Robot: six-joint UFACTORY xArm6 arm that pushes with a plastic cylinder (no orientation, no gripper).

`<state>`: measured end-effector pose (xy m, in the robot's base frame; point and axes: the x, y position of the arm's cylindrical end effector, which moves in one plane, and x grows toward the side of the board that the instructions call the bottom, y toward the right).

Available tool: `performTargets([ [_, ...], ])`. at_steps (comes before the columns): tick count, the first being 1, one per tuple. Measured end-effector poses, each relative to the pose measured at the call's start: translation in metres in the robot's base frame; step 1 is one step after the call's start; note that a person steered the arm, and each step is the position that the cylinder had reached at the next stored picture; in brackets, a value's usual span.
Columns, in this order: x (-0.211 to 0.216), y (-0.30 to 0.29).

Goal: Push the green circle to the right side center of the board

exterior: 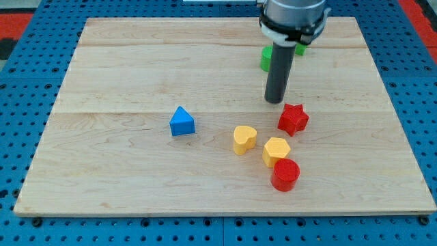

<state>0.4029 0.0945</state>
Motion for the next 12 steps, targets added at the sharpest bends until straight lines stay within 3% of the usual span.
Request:
performTargets([
  [1, 0.003, 0.018],
  [2, 0.043, 0.009],
  [4, 0.048, -0.027],
  [8, -0.034, 0.019],
  [12, -0.053, 0.059],
])
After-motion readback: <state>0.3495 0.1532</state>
